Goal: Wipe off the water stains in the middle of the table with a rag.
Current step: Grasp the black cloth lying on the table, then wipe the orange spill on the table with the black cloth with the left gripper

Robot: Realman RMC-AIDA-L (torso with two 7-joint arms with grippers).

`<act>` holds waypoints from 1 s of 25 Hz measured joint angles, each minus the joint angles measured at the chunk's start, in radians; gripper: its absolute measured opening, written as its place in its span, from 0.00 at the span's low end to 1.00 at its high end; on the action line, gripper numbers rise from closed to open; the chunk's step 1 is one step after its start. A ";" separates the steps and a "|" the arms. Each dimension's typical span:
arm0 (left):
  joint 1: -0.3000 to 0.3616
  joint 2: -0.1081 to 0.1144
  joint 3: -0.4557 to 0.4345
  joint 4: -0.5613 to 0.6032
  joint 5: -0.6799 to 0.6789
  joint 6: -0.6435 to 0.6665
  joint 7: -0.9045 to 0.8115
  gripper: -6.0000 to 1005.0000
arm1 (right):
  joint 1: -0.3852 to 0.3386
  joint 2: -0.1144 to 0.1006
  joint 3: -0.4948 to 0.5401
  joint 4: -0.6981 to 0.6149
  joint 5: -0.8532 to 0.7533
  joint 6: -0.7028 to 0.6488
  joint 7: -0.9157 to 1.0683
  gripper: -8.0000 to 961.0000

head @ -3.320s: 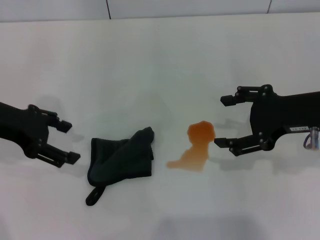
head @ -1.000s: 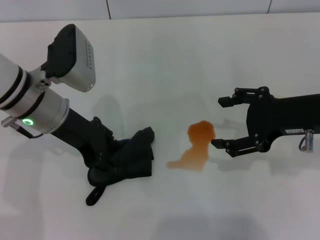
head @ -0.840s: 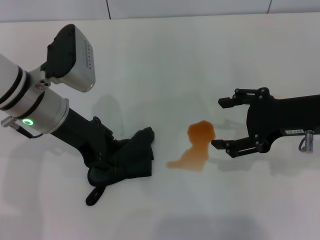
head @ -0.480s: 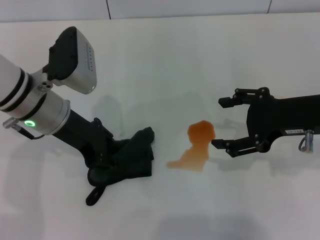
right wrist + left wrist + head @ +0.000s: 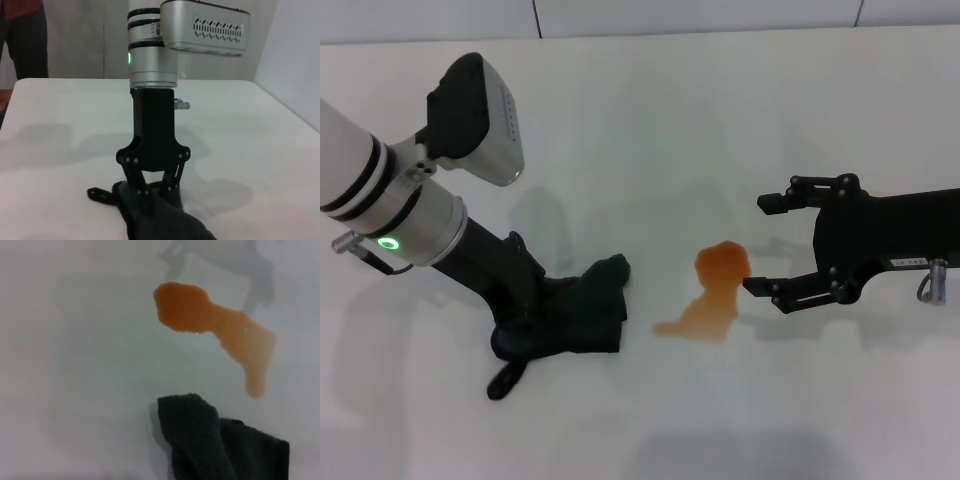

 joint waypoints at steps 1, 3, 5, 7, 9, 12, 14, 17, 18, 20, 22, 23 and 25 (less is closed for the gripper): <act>-0.002 0.000 -0.001 0.000 -0.002 0.000 -0.001 0.33 | 0.000 0.000 0.000 0.000 0.000 0.000 0.000 0.91; -0.004 0.000 0.000 0.001 -0.003 0.000 -0.003 0.26 | 0.000 0.000 0.000 0.000 0.000 0.000 0.000 0.91; -0.005 -0.001 0.003 0.002 -0.004 -0.002 -0.005 0.22 | 0.000 0.000 0.000 0.000 0.001 0.000 0.000 0.91; -0.005 -0.002 0.005 0.005 -0.007 -0.003 -0.002 0.20 | 0.000 0.000 0.000 0.000 0.001 0.000 0.000 0.91; -0.006 -0.002 0.005 0.005 -0.010 -0.007 0.002 0.19 | 0.000 0.000 0.000 0.000 0.001 0.001 0.000 0.91; -0.007 -0.002 0.005 0.002 -0.026 -0.014 0.003 0.15 | -0.001 0.000 0.000 0.000 0.001 0.001 0.000 0.91; -0.007 -0.002 0.004 0.004 -0.034 -0.016 0.006 0.13 | -0.001 0.000 0.000 0.000 0.002 0.001 0.000 0.91; -0.009 -0.001 0.000 0.009 -0.054 -0.033 0.010 0.11 | -0.001 0.000 0.000 0.000 0.007 0.003 -0.001 0.91; -0.011 -0.001 0.000 0.010 -0.066 -0.043 0.010 0.11 | -0.001 0.000 0.000 0.000 0.009 0.006 -0.002 0.91; -0.016 0.000 -0.001 0.011 -0.083 -0.065 0.011 0.10 | -0.001 0.000 0.000 0.000 0.010 0.008 -0.002 0.91; -0.024 0.000 -0.002 0.011 -0.103 -0.097 0.011 0.09 | -0.001 0.000 0.000 0.000 0.010 0.008 -0.003 0.91; -0.029 0.000 -0.002 0.010 -0.112 -0.109 0.011 0.08 | -0.002 0.000 0.001 0.000 0.010 0.009 -0.003 0.91; -0.042 -0.001 0.001 0.003 -0.135 -0.135 0.011 0.08 | -0.002 0.000 0.004 0.000 0.010 0.009 -0.003 0.91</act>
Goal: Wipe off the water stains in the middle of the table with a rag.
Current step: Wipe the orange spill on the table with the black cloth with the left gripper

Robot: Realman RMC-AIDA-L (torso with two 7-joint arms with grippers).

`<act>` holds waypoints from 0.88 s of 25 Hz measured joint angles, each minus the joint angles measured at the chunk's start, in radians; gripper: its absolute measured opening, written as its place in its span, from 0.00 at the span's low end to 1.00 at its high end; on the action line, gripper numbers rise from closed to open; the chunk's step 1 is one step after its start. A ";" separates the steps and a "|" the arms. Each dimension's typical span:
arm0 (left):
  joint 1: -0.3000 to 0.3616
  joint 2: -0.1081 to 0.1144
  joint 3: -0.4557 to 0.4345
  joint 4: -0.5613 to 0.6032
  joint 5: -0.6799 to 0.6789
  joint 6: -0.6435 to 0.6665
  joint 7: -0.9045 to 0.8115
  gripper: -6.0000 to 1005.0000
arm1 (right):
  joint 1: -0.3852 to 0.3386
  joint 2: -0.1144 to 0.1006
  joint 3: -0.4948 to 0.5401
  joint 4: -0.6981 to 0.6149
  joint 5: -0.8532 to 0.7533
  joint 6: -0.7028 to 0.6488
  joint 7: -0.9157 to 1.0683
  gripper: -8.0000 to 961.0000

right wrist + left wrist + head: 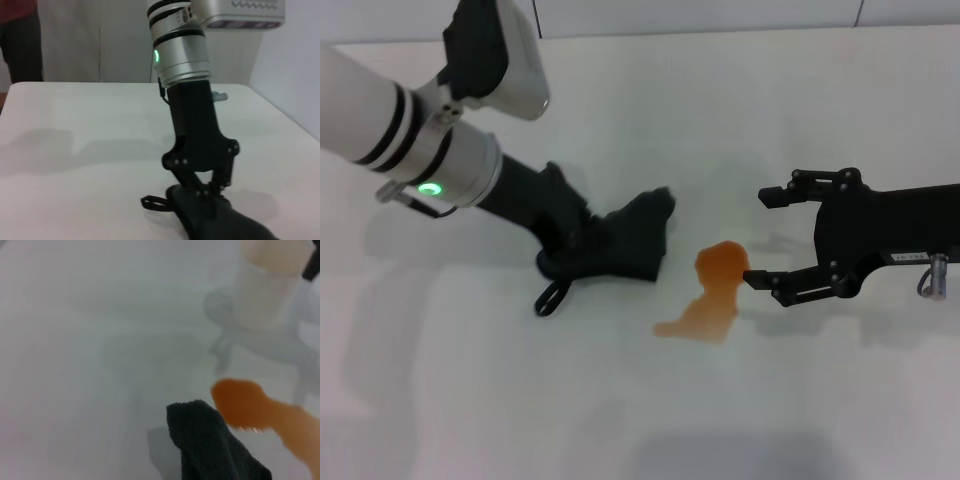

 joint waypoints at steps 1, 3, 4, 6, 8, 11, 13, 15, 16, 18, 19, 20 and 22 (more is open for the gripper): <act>-0.004 -0.001 0.001 -0.002 -0.008 -0.009 0.000 0.08 | 0.000 0.000 0.002 0.000 0.000 0.000 -0.001 0.91; -0.012 -0.003 0.008 -0.006 -0.030 -0.027 0.000 0.08 | 0.000 0.000 0.004 0.000 0.000 0.001 -0.004 0.91; -0.016 -0.004 0.017 -0.011 -0.046 -0.034 0.000 0.08 | 0.000 0.000 0.004 0.000 0.000 0.001 -0.006 0.91; -0.023 -0.005 0.054 -0.027 -0.100 -0.052 0.000 0.08 | -0.002 0.000 0.005 0.000 0.000 0.003 -0.010 0.91; -0.024 -0.005 0.100 -0.038 -0.148 -0.071 0.000 0.08 | -0.005 0.000 0.006 0.000 0.000 0.003 -0.010 0.91; -0.015 -0.005 0.167 -0.044 -0.201 -0.100 0.000 0.08 | -0.009 0.000 0.006 0.000 0.000 0.003 -0.011 0.91; -0.009 -0.006 0.219 -0.053 -0.243 -0.118 0.000 0.08 | -0.013 0.000 0.006 0.000 0.000 0.003 -0.011 0.91; -0.004 -0.006 0.243 -0.062 -0.263 -0.125 0.000 0.08 | -0.016 0.000 0.006 0.000 0.000 0.003 -0.011 0.91; -0.001 -0.006 0.249 -0.065 -0.268 -0.126 0.000 0.08 | -0.018 0.000 0.006 0.000 0.000 0.003 -0.011 0.91; 0.005 -0.008 0.269 -0.069 -0.280 -0.130 0.001 0.08 | -0.019 0.000 0.004 0.000 0.000 0.003 -0.011 0.91; 0.007 -0.009 0.285 -0.072 -0.289 -0.132 0.001 0.08 | -0.020 0.000 0.002 0.000 0.000 0.003 -0.011 0.91; 0.008 -0.009 0.298 -0.074 -0.297 -0.133 0.001 0.08 | -0.021 0.000 0.002 0.000 0.000 0.003 -0.011 0.91; 0.010 -0.009 0.323 -0.078 -0.316 -0.134 0.001 0.08 | -0.022 0.000 0.001 0.000 0.000 0.003 -0.011 0.91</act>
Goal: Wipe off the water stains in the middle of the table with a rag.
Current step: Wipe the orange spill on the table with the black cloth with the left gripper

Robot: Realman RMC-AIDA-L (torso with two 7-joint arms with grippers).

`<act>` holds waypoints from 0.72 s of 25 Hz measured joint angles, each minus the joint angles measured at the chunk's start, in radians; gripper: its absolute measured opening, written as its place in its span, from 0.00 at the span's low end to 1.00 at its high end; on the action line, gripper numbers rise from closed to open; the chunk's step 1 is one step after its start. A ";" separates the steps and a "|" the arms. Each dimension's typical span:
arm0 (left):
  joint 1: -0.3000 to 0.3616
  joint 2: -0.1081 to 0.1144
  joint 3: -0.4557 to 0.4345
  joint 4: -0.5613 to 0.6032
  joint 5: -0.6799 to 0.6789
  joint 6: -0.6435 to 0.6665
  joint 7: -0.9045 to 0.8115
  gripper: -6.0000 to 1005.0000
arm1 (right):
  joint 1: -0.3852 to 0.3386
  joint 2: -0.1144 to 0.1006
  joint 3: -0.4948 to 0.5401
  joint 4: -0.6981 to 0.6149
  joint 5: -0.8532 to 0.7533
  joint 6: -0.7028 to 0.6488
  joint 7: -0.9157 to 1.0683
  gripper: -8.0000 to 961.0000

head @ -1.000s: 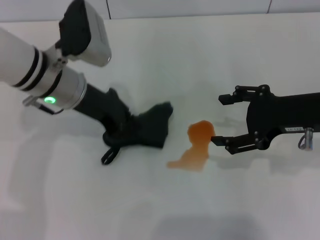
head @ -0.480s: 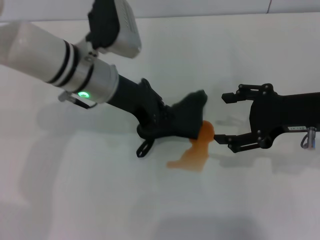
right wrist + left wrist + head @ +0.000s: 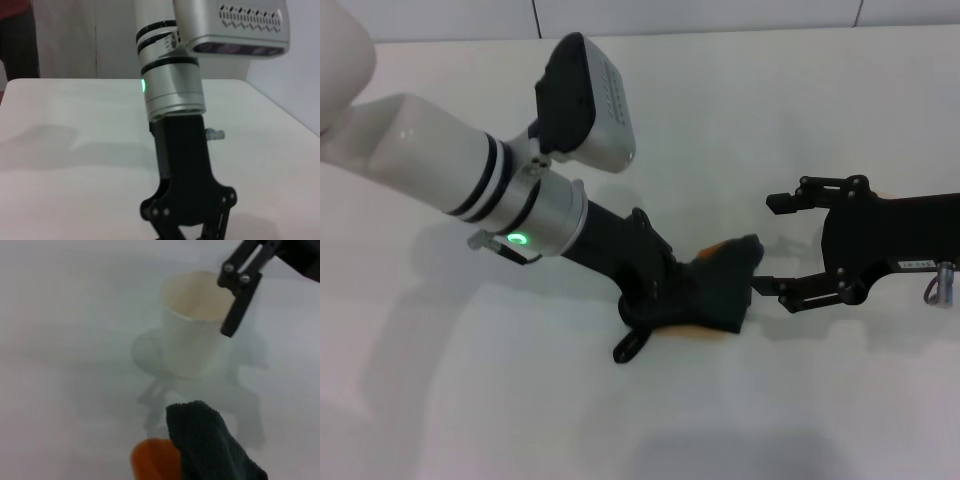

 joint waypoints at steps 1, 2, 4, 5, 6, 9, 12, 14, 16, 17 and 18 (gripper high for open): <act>0.003 0.000 0.012 -0.001 -0.008 0.000 0.000 0.08 | 0.000 0.000 -0.001 0.000 0.000 0.000 0.000 0.91; 0.006 0.000 0.024 -0.001 -0.012 0.000 0.000 0.08 | 0.000 0.000 -0.001 -0.001 0.000 0.000 0.000 0.91; 0.008 0.000 0.051 -0.002 -0.020 -0.002 -0.002 0.08 | 0.000 0.000 -0.001 -0.001 0.000 0.000 0.000 0.91; 0.010 0.000 0.067 -0.002 -0.023 -0.002 -0.004 0.08 | 0.000 0.000 -0.001 -0.001 0.000 0.000 0.000 0.91; 0.012 0.000 0.075 -0.002 -0.025 -0.002 -0.005 0.08 | 0.000 0.000 -0.001 -0.001 0.000 0.000 0.000 0.91; 0.020 0.000 0.084 -0.002 -0.026 -0.003 -0.005 0.08 | 0.000 0.000 -0.001 -0.002 0.000 0.000 0.000 0.91; 0.030 0.000 0.084 -0.002 -0.026 -0.003 -0.001 0.08 | 0.000 0.000 -0.001 -0.001 0.000 0.000 0.000 0.91; 0.033 0.000 0.085 -0.002 -0.027 -0.003 -0.001 0.08 | 0.000 0.000 -0.001 -0.001 0.000 0.000 -0.001 0.91; 0.035 0.000 0.085 -0.002 -0.027 -0.003 -0.001 0.08 | 0.000 0.000 -0.001 -0.001 0.000 0.000 -0.001 0.91; 0.035 0.000 0.085 -0.002 -0.027 -0.003 -0.001 0.08 | 0.000 0.000 -0.001 -0.001 0.000 0.000 -0.001 0.91; 0.035 0.000 0.085 -0.002 -0.027 -0.003 -0.001 0.08 | 0.000 0.000 -0.001 -0.001 0.000 0.000 -0.001 0.91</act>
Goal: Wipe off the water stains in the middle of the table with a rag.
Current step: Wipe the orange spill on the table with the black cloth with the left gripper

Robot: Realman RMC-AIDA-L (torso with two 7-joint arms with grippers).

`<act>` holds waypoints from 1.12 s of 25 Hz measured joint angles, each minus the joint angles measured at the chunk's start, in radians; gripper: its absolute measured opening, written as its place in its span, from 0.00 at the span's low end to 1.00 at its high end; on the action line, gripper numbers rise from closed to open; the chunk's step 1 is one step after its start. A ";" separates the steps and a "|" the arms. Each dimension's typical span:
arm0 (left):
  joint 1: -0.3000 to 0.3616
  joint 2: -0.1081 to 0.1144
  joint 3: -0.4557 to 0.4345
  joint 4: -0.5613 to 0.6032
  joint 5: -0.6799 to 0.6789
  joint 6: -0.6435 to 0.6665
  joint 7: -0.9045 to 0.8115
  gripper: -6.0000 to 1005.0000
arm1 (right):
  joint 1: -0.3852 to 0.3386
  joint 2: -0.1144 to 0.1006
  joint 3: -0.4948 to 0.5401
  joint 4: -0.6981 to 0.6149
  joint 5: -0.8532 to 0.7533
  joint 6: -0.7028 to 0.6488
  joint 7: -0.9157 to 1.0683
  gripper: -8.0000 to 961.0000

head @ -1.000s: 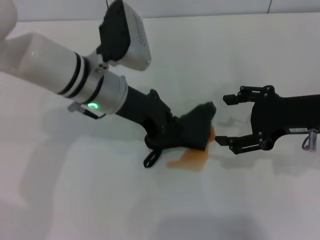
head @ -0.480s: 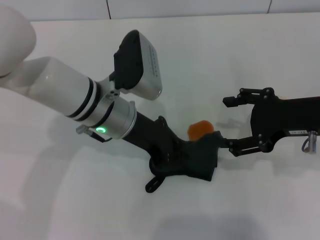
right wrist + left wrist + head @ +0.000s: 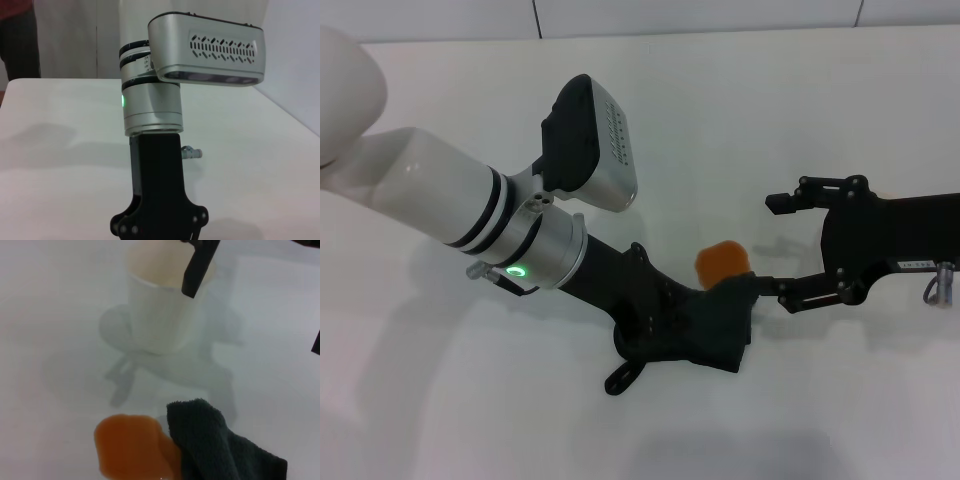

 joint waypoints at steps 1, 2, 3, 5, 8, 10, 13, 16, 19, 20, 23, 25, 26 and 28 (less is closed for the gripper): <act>0.000 0.000 0.000 0.000 0.000 0.000 0.000 0.08 | 0.000 0.000 0.000 0.000 0.000 0.000 0.000 0.91; 0.000 0.000 0.000 0.000 0.001 0.000 0.001 0.08 | 0.001 0.000 0.000 0.000 0.000 0.000 0.000 0.91; -0.001 0.001 0.000 0.000 0.002 0.000 0.002 0.08 | 0.001 0.000 -0.001 0.000 0.000 0.000 0.000 0.91; -0.005 0.002 0.000 0.000 0.005 -0.001 0.007 0.08 | 0.001 0.000 -0.003 0.001 0.001 0.000 0.000 0.91; -0.014 0.004 0.000 0.000 0.008 -0.024 0.012 0.08 | 0.000 0.000 -0.003 0.001 0.002 0.000 -0.001 0.91; -0.022 0.005 0.000 0.000 0.013 -0.041 0.012 0.08 | -0.002 0.000 -0.003 0.001 0.002 0.000 -0.001 0.91; -0.037 0.006 0.000 -0.001 0.035 -0.069 0.012 0.08 | -0.003 0.000 -0.003 0.001 0.004 0.000 -0.001 0.91; -0.051 0.006 0.000 -0.011 0.048 -0.103 0.012 0.08 | -0.003 0.000 -0.004 0.003 0.004 0.000 -0.001 0.91; -0.067 0.006 0.000 -0.028 0.051 -0.132 0.016 0.08 | -0.004 0.000 -0.005 0.007 0.006 0.000 -0.001 0.91; -0.071 0.006 0.000 -0.033 0.051 -0.145 0.019 0.08 | -0.004 0.000 -0.005 0.008 0.008 0.000 -0.001 0.91; -0.081 0.005 0.000 -0.045 0.051 -0.188 0.027 0.08 | -0.005 0.000 -0.003 0.012 0.014 0.000 -0.001 0.91; -0.088 0.005 0.000 -0.050 0.052 -0.221 0.035 0.08 | -0.005 0.000 -0.002 0.013 0.014 0.000 -0.001 0.91; -0.090 0.005 0.000 -0.051 0.052 -0.234 0.040 0.08 | -0.005 0.000 -0.002 0.013 0.014 0.000 -0.001 0.91; -0.092 0.004 0.000 -0.052 0.052 -0.254 0.050 0.08 | -0.006 0.000 -0.002 0.013 0.014 0.000 -0.001 0.91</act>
